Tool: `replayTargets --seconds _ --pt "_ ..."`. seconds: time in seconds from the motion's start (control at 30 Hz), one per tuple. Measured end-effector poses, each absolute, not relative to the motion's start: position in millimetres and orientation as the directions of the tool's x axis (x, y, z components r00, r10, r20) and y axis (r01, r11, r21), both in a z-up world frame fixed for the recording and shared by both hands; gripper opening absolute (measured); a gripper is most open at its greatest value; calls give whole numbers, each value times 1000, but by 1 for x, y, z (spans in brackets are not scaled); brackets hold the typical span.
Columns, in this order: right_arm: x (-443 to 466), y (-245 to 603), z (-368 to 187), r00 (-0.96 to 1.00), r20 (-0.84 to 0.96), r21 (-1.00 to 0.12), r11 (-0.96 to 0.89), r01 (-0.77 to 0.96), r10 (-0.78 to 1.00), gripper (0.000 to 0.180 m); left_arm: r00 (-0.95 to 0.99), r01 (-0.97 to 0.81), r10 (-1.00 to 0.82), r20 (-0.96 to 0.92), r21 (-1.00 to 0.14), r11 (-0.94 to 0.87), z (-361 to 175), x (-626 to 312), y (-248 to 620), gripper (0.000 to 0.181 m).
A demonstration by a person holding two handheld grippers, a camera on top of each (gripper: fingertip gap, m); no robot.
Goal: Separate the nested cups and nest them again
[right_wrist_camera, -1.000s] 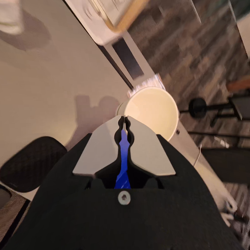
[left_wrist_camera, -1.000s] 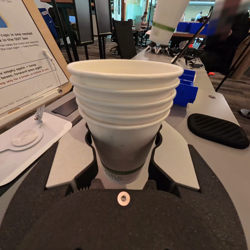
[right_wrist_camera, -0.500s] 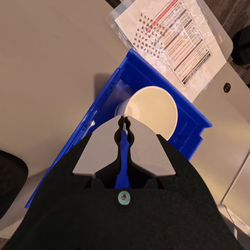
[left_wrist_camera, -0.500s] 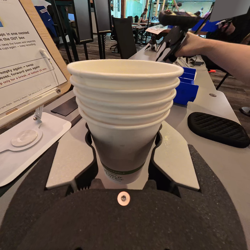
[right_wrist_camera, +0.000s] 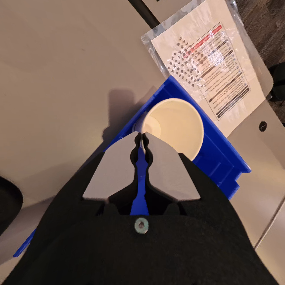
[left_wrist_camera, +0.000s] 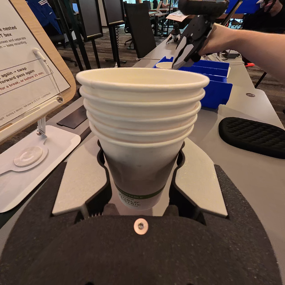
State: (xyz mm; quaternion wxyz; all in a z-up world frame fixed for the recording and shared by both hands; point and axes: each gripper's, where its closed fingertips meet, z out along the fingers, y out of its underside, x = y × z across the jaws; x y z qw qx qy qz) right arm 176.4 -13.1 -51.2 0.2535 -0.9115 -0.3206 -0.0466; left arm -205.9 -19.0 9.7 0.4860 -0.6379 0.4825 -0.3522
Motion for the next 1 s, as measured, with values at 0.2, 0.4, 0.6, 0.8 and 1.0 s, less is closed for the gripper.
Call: replayTargets --seconds 0.2,0.4,0.6,0.8,1.0 --pt "177 -11 -23 814 287 -528 -626 574 504 27 273 -265 -962 -5 -962 -70 11 -204 -22 93" --pt "53 -28 60 631 309 -646 -329 688 712 25 236 -260 -972 10 -963 -73 13 -198 -32 93" --pt "-141 -88 98 169 312 -639 75 766 935 18 211 -276 -977 4 -959 -64 11 -192 -40 93" --pt "-203 -94 82 38 282 -545 127 829 959 16 196 -290 -980 -18 -956 -40 12 -190 -46 93" --pt "-207 -92 76 31 232 -507 94 857 972 4 194 -301 -980 -42 -953 -19 14 -190 -48 93"
